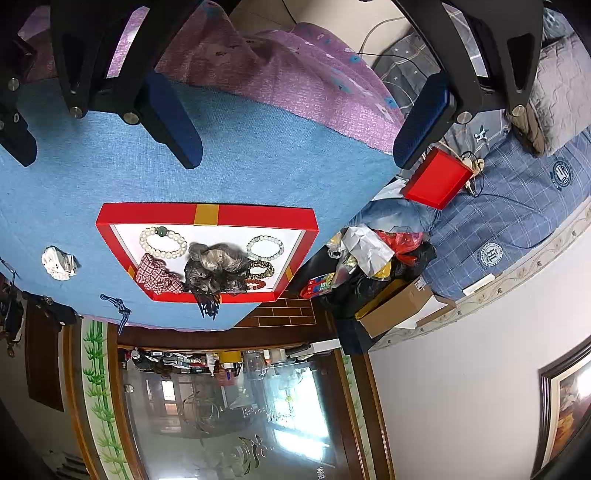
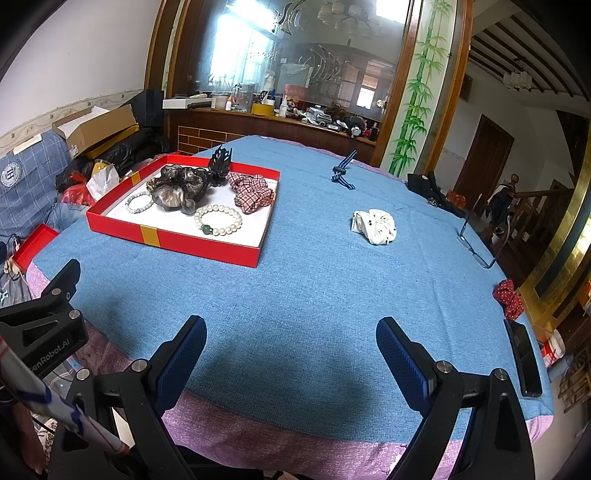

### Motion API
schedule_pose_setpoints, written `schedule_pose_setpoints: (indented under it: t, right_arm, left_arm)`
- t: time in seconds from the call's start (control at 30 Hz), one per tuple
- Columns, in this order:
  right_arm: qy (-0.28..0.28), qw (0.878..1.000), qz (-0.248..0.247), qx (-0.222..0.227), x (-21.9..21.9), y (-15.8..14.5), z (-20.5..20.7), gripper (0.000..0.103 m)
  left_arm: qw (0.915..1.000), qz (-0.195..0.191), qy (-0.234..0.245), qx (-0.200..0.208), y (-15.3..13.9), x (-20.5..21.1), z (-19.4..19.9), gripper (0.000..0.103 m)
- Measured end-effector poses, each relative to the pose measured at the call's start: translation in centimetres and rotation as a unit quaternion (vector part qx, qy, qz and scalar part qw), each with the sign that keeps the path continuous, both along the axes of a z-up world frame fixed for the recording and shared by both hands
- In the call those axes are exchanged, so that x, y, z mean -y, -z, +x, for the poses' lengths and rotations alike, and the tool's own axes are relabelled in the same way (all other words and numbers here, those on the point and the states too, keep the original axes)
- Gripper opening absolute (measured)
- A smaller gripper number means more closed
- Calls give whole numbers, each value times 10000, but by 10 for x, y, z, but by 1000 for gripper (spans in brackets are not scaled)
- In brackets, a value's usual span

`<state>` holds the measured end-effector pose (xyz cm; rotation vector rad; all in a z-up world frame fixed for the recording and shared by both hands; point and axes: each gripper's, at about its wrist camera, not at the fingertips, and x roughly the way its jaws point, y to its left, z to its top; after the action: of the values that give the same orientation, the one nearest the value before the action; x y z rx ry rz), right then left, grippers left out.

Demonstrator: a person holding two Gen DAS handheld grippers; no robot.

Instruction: Organize jewelry

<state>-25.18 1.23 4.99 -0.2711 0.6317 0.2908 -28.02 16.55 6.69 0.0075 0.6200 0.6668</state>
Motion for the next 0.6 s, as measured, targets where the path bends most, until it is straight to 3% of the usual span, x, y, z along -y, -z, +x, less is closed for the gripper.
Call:
schedule_pose_setpoints:
  t: [0.6]
  right_arm:
    - [1,10000,-5,-1,0,0,1,95]
  left_arm:
    - [10000,-2,-4,1,0,0,-1,103]
